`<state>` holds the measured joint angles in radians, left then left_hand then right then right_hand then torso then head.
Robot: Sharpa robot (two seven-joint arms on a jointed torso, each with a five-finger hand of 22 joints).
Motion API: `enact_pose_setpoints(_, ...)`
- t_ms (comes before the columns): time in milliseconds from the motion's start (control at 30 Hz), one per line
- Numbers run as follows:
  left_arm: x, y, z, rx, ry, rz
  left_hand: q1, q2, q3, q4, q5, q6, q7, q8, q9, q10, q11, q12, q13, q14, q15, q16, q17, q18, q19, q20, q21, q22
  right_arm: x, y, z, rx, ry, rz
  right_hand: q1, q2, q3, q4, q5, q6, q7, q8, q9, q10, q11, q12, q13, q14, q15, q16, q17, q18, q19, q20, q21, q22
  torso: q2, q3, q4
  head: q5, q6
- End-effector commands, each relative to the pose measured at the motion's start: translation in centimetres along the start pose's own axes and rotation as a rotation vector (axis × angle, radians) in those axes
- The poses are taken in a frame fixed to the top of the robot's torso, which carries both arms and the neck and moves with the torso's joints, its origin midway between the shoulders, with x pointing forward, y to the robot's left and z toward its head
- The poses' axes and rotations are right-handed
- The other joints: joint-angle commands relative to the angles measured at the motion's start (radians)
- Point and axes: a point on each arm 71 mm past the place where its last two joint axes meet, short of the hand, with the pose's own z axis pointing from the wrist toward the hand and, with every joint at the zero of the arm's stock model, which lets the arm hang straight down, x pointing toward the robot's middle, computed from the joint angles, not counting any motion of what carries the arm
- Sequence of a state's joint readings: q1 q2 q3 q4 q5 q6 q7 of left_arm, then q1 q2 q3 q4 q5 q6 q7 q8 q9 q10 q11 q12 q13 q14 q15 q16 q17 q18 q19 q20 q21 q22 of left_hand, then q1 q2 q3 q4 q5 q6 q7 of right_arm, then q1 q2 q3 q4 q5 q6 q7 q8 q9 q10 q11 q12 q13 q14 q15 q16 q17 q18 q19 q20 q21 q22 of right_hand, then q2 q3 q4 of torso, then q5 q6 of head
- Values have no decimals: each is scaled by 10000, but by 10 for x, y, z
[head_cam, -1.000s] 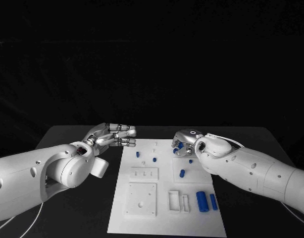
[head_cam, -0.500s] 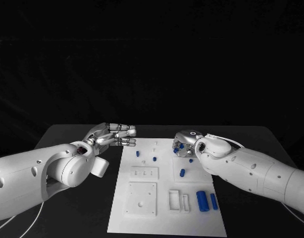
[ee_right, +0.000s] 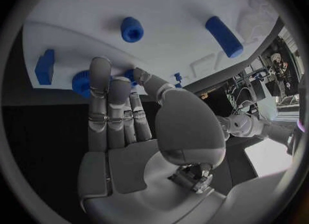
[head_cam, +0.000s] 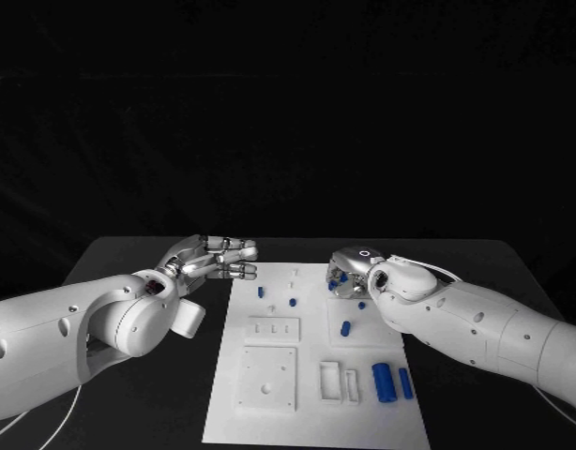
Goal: Assemble the parts on the task board
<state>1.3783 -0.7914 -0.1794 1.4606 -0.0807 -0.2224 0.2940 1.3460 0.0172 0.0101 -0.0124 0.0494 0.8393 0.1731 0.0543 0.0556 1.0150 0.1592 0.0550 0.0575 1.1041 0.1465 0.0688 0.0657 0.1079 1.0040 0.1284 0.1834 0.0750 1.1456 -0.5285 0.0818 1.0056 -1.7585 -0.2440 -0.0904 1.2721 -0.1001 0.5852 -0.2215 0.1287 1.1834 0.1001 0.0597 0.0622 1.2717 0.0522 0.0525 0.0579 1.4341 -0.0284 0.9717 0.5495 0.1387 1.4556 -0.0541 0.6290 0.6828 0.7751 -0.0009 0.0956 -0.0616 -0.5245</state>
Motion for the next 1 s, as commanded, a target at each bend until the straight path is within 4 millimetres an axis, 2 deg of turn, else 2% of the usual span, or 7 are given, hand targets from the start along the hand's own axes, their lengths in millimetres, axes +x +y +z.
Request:
enact_pose_setpoints(33,3,-2,1,66,177,-42,-17,28,-7,35,-13,-53,4,27,16,20,21,48,9,-70,-18,-47,-11,-182,-16,15,-19,-1,-5,2,-1,49,-821,-6,61,145,206,70,-135,172,-28,36,39,168,-58,57,33,-10,-78,-26,-12,-91,-124,-52,111,191,5,-20,22,3,56)
enact_pose_setpoints(267,0,-1,1,-11,19,9,11,53,6,23,-12,-2,1,32,20,31,19,51,10,-55,-23,-44,-9,-179,-3,13,-26,3,-13,7,-1,149,-1403,315,92,143,231,215,-355,420,-90,39,43,330,-127,58,30,-17,-151,10,48,-96,-219,-124,167,589,27,1,12,59,189)
enact_pose_setpoints(467,-4,0,2,-83,-131,59,11,53,6,23,-12,-2,1,32,20,31,19,51,10,-55,-23,-44,-9,-179,-3,13,-26,3,-24,17,4,310,-1910,581,91,134,234,212,-293,452,-100,35,39,363,-135,59,30,-20,-168,18,79,-92,-215,-144,141,735,35,-18,6,65,285)
enact_pose_setpoints(633,-3,0,3,-99,-123,65,33,49,9,5,-11,10,0,29,18,39,16,49,9,-55,-24,-48,-11,-177,6,11,-27,5,-29,25,10,523,-2235,693,89,123,250,207,-271,466,-103,35,39,364,-140,59,29,-22,-173,6,98,-88,-201,-148,52,903,56,-17,39,34,324)
enact_pose_setpoints(733,-1,0,4,-103,-88,59,33,49,9,5,-11,10,0,29,18,39,16,49,9,-55,-24,-48,-11,-177,6,11,-27,5,-30,30,15,635,-2337,705,80,88,274,219,-160,471,-104,35,39,377,-143,57,28,-22,-182,4,121,-81,-148,-156,-108,1147,61,-17,26,89,338)
enact_pose_setpoints(833,-1,0,5,-91,-67,56,41,62,17,-2,-9,6,1,28,18,32,19,49,9,-57,-22,-48,-10,-175,5,12,-28,7,-29,36,19,716,-2295,726,72,79,285,228,-147,475,-104,35,40,379,-146,54,27,-21,-185,8,127,-78,-130,-160,-148,1211,75,-23,22,81,351)
enact_pose_setpoints(1000,1,0,6,-82,-51,62,41,67,17,-8,-9,12,-1,29,18,30,17,48,9,-57,-23,-47,-10,-173,7,12,-27,8,-28,45,25,748,-2204,778,47,88,260,258,-148,472,-108,36,39,369,-145,58,29,-26,-193,-5,126,-76,-118,-165,-256,1347,94,-5,32,88,365)
